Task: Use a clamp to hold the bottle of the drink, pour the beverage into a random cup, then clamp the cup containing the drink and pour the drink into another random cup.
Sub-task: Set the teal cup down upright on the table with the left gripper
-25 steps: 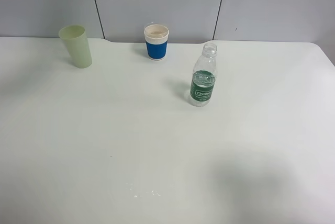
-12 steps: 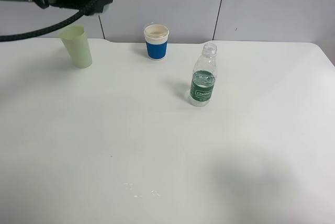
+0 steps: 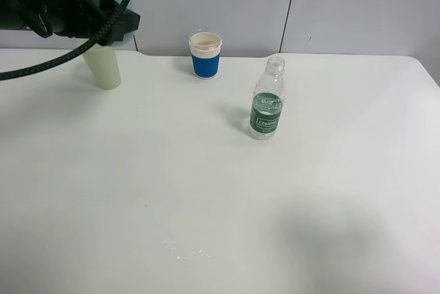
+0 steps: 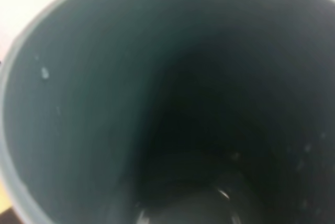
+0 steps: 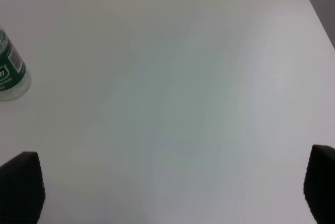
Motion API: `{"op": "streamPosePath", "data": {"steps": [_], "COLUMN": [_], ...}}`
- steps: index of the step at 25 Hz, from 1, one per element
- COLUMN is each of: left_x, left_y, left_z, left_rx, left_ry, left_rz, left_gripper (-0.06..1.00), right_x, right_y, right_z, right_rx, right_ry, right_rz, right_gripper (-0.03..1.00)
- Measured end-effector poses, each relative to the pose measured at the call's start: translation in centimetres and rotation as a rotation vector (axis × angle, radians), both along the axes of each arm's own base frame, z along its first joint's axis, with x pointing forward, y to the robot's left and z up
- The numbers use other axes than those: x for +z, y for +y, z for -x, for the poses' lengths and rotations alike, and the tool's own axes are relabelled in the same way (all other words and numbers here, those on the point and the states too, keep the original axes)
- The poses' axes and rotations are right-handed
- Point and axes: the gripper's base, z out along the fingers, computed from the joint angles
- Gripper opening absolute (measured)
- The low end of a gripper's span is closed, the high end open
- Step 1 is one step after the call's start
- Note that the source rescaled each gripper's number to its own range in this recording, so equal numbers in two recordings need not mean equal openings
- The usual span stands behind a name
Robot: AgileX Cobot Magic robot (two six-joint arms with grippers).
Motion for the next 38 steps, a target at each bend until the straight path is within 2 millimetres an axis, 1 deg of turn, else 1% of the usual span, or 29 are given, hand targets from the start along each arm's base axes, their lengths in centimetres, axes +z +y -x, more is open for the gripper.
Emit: {"op": "streamPosePath", "data": {"steps": [9, 15, 18, 21, 24, 26, 29, 32, 38], "left_x": [-0.2, -2.3, -2.6, -2.4, -2.8, -3.6, -4.5, -5.2, -6.3], "left_y": [-0.4, -0.4, -0.2, -0.2, -0.3, -0.3, -0.5, -0.5, -0.4], "left_z": [0.4, 1.4, 1.5, 1.6, 1.8, 2.3, 3.1, 3.6, 4.2], "left_rx": [-0.007, -0.037, -0.005, 0.026, 0.063, 0.049, -0.025, -0.066, -0.071], "left_ry": [0.060, 0.152, 0.183, 0.151, 0.104, 0.059, 0.018, 0.016, 0.045], "left_rz": [0.097, 0.079, 0.089, 0.084, 0.149, 0.193, 0.196, 0.172, 0.162], "left_gripper": [0.02, 0.02, 0.02, 0.02, 0.02, 0.02, 0.02, 0.02, 0.02], "right_x": [0.0, 0.0, 0.0, 0.0, 0.0, 0.0, 0.0, 0.0, 0.0], "right_y": [0.0, 0.0, 0.0, 0.0, 0.0, 0.0, 0.0, 0.0, 0.0], "right_z": [0.0, 0.0, 0.0, 0.0, 0.0, 0.0, 0.0, 0.0, 0.0], "right_rx": [0.000, 0.000, 0.000, 0.000, 0.000, 0.000, 0.000, 0.000, 0.000], "right_ry": [0.000, 0.000, 0.000, 0.000, 0.000, 0.000, 0.000, 0.000, 0.000], "right_rz": [0.000, 0.000, 0.000, 0.000, 0.000, 0.000, 0.000, 0.000, 0.000], "right_gripper": [1.00, 1.00, 1.00, 1.00, 1.00, 1.00, 1.00, 1.00, 1.00]}}
